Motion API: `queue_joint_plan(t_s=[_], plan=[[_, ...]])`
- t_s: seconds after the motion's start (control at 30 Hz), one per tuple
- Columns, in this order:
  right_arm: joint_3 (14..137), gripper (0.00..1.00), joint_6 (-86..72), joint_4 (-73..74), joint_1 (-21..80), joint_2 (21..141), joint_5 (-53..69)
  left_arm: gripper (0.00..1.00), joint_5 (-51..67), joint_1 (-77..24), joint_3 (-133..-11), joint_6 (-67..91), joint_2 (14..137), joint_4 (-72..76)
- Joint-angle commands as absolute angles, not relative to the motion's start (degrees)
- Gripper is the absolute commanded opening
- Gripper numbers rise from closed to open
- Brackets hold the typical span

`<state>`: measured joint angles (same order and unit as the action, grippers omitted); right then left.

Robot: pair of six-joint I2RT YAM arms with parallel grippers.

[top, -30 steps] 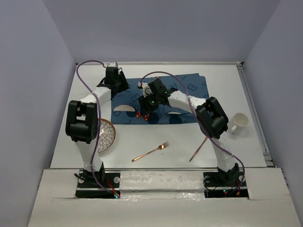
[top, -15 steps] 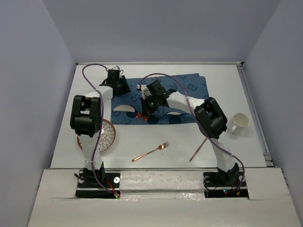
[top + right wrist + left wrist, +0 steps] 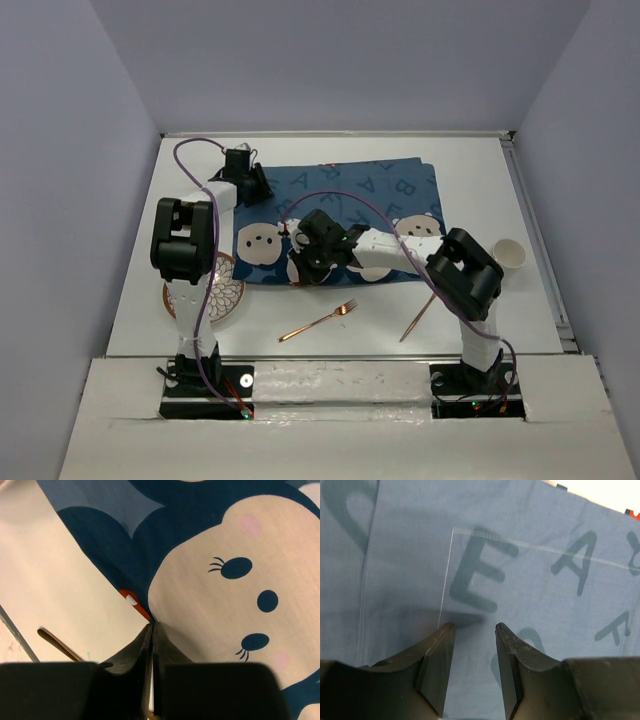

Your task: Set the dinner table for one person

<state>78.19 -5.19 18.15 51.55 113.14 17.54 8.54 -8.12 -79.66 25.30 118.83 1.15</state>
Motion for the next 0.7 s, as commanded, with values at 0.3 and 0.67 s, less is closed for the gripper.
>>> queue_joint_plan(t_s=[0.3,0.67], plan=[[73.1,0.59,-9.7,14.2,43.3,100.3,5.3,0.51,11.7,-7.6,-82.4,25.0,115.7,0.9],[86.9,0.06,-17.0,12.0,36.4,117.8,-9.0,0.68,11.8,-10.8,-76.8,29.3,89.9,7.5]])
